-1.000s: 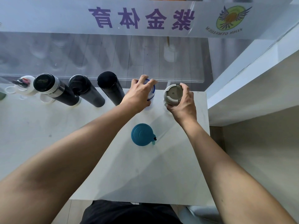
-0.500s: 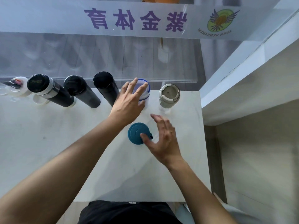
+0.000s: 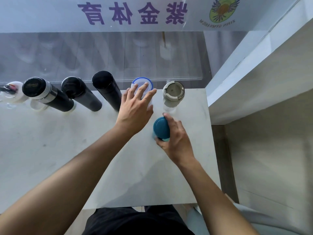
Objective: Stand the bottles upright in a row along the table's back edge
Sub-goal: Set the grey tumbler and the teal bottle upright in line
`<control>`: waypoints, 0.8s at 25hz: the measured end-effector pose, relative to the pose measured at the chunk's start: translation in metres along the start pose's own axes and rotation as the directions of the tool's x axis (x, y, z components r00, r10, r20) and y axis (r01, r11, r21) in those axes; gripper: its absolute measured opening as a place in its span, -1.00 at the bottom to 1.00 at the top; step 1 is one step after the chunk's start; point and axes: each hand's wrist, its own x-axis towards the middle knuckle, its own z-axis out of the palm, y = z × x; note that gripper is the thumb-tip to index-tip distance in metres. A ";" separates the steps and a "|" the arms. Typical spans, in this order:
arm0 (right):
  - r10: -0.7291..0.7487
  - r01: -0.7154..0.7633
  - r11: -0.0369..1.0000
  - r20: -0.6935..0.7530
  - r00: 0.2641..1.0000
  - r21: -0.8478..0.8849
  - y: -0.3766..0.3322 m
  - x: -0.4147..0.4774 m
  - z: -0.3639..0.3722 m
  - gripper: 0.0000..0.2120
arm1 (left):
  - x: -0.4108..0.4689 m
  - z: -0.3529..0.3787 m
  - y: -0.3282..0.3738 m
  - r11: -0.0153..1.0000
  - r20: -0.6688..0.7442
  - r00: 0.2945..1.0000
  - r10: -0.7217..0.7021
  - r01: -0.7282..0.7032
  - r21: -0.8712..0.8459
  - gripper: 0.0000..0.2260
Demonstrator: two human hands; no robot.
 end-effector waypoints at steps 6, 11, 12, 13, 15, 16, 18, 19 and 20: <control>0.242 -0.235 0.970 -0.149 0.959 0.066 0.061 0.038 -0.054 -0.26 | 0.037 0.009 0.039 0.986 0.043 0.985 0.166 -0.167 0.022 -0.46; 0.255 -0.248 0.967 -0.179 0.950 0.064 0.084 0.089 -0.074 -0.29 | 0.081 0.019 0.051 0.976 0.221 0.954 0.201 -0.215 0.042 -0.31; 0.249 -0.242 0.968 -0.179 0.952 0.064 0.086 0.097 -0.076 -0.29 | 0.086 0.021 0.052 0.974 0.258 0.944 0.207 -0.223 0.034 -0.31; 0.244 -0.235 0.970 -0.179 0.953 0.067 0.086 0.103 -0.078 -0.29 | 0.088 0.022 0.052 0.974 0.290 0.933 0.212 -0.226 0.015 -0.33; 0.237 -0.227 0.971 -0.179 0.955 0.071 0.086 0.111 -0.080 -0.29 | 0.090 0.024 0.053 0.977 0.314 0.925 0.214 -0.208 -0.052 -0.34; 0.235 -0.225 0.972 -0.181 0.955 0.072 0.087 0.113 -0.081 -0.29 | 0.090 0.025 0.053 0.977 0.313 0.926 0.214 -0.197 -0.085 -0.34; 0.232 -0.223 0.973 -0.184 0.955 0.067 0.088 0.115 -0.083 -0.28 | 0.092 0.026 0.054 0.976 0.306 0.928 0.213 -0.185 -0.117 -0.34; 0.233 -0.226 0.972 -0.186 0.954 0.062 0.087 0.116 -0.083 -0.28 | 0.093 0.026 0.054 0.976 0.304 0.930 0.209 -0.180 -0.121 -0.34; 0.234 -0.227 0.972 -0.189 0.954 0.060 0.088 0.117 -0.083 -0.28 | 0.094 0.027 0.054 0.976 0.299 0.931 0.208 -0.177 -0.126 -0.33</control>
